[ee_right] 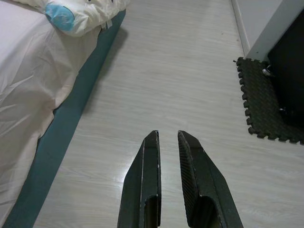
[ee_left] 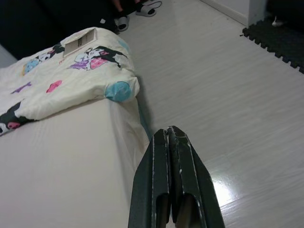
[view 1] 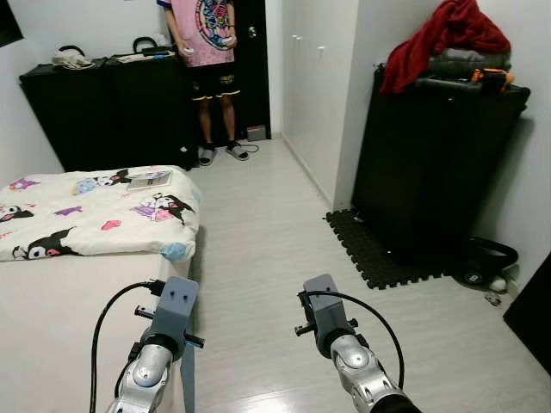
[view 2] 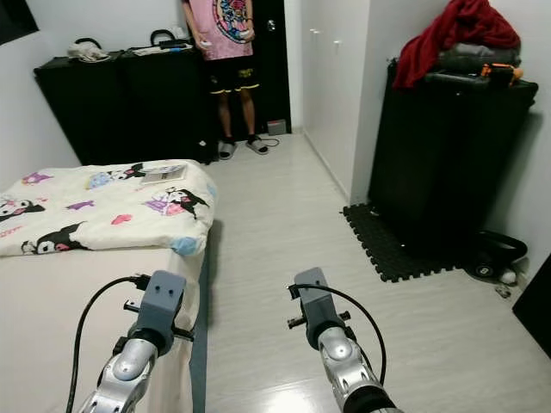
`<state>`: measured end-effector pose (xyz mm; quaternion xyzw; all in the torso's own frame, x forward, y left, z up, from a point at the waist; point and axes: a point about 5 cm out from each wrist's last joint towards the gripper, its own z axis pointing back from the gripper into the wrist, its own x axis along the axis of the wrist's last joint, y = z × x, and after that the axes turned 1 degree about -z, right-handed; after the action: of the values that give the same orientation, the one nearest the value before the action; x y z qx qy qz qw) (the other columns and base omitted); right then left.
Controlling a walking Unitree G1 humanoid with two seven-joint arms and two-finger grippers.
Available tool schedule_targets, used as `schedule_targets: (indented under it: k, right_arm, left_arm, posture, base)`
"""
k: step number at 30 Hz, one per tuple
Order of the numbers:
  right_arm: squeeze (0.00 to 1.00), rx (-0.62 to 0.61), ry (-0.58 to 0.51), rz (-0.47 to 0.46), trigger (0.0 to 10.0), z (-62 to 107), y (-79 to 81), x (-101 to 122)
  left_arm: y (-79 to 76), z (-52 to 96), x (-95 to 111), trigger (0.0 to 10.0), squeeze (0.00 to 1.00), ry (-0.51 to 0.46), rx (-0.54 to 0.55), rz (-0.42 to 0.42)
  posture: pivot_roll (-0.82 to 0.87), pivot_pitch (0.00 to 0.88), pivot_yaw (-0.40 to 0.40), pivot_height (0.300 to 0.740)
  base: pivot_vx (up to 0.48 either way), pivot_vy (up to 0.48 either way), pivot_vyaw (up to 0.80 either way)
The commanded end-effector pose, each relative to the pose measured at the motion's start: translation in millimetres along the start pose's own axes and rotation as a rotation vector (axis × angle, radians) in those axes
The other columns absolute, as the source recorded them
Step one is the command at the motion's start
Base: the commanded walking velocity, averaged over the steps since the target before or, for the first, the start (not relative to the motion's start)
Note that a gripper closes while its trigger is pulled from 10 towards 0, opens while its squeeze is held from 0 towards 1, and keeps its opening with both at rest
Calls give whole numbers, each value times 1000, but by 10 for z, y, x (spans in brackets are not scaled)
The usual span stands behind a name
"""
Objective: Clean up the room
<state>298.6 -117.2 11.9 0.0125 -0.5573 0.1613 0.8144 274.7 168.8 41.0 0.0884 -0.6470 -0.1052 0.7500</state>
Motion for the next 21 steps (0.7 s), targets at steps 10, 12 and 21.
schedule_targets:
  k: [10,12,21]
  right_arm:
    - [0,-6,-34,-14,10000,13,-34,16]
    - [0,-7,-36,-22,10000,20,-40,10]
    - [0,-8,-30,-31,10000,35,-37,-15]
  left_arm:
    - [-1,44,-60,10000,0,18,53,122]
    - [-2,50,-55,10000,0,12,55,145]
    - [-8,54,-34,10000,0,-1,54,161]
  posture:
    - [59,0,7,740]
    - [56,0,6,740]
    - [51,2,4,740]
  base:
    - [0,0,0]
    - [120,0,0]
    - [357,0,0]
